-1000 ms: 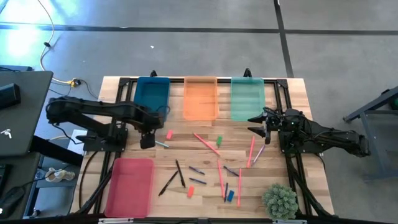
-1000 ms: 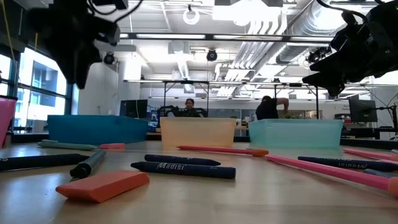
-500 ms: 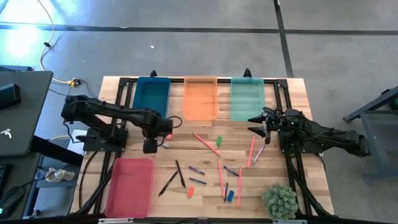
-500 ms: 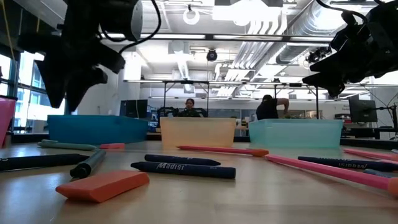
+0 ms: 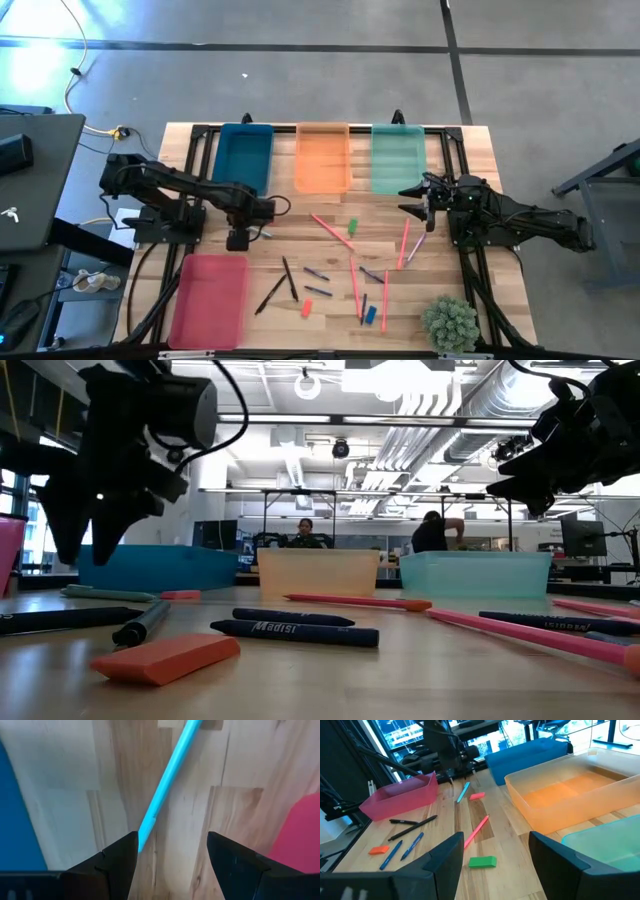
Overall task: Sort crayons/erasers/pens/pencils in bins
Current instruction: Put the blue pen into the blue bin
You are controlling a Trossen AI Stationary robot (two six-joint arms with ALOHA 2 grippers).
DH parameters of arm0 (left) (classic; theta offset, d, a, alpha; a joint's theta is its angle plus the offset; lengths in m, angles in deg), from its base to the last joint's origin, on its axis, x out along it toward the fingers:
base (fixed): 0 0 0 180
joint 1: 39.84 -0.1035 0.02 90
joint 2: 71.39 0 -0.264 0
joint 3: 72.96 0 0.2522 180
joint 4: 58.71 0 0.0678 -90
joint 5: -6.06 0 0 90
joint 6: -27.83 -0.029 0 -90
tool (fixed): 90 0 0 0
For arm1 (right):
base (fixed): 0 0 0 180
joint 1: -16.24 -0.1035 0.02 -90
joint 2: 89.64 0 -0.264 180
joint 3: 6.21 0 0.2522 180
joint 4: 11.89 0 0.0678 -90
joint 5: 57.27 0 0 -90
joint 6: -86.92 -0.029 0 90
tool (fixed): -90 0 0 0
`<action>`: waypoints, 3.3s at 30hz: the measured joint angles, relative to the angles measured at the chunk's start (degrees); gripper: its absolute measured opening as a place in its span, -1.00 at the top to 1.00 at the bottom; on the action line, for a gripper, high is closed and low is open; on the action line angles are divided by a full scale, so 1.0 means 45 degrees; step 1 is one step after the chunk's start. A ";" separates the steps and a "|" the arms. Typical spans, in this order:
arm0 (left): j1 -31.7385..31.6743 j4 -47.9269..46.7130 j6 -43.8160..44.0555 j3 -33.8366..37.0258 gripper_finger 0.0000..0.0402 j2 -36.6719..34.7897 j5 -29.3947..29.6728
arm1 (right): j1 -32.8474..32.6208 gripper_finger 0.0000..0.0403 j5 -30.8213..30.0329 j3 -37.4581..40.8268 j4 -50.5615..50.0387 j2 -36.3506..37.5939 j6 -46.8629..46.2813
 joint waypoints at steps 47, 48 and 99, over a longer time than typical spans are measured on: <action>-0.0991 0.1484 -0.0654 0.0559 0.22 0.1787 0.0044 | -0.0002 -0.08 0.0005 0.0000 -0.0187 0.0000 -0.0002; -0.0991 0.1505 -0.0654 0.0559 0.26 0.1791 0.0056 | -0.0005 -0.08 0.0005 0.0000 -0.0187 0.0000 0.0000; -0.1027 0.1379 -0.0308 -0.0010 0.92 -0.1291 -0.0408 | -0.0005 -0.08 0.0003 0.0000 -0.0244 0.0005 -0.0002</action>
